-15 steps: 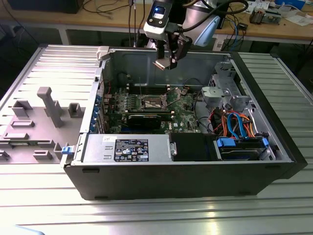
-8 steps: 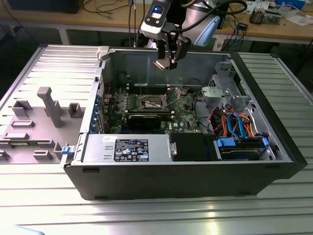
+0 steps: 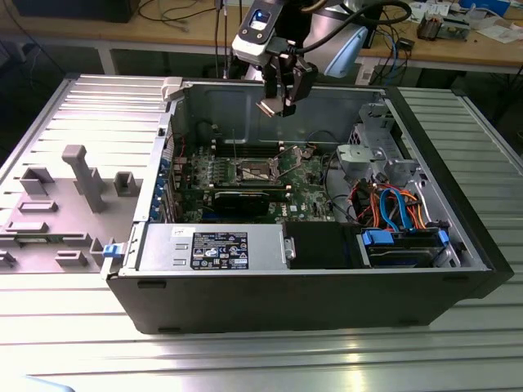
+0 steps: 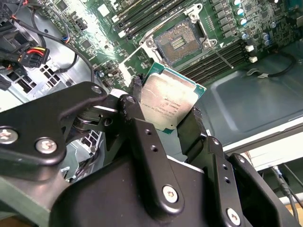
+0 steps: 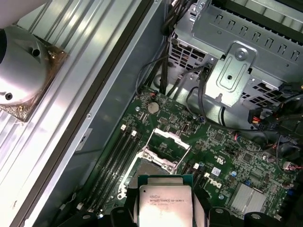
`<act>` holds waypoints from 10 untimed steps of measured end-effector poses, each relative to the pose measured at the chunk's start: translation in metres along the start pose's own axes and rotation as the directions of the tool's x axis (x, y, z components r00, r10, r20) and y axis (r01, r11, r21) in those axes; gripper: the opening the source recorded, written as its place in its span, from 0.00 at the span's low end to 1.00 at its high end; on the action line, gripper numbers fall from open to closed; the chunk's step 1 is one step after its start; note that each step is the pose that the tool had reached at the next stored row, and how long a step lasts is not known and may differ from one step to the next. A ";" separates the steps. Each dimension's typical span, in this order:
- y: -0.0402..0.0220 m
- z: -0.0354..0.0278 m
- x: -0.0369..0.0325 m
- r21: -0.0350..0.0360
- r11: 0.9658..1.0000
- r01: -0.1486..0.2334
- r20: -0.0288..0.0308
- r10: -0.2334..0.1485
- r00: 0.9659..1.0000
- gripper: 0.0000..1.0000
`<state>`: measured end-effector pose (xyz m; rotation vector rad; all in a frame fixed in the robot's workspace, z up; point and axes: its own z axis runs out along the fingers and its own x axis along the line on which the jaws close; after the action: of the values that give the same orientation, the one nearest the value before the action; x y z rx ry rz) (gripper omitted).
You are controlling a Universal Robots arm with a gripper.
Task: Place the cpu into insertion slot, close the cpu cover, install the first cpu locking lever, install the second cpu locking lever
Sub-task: 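Place the cpu into insertion slot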
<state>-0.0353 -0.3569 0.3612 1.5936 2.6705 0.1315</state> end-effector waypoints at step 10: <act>0.0000 0.0000 0.0000 0.000 1.000 -0.004 0.000 0.004 1.000 0.55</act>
<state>-0.0353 -0.3569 0.3612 1.5988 2.6672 0.1314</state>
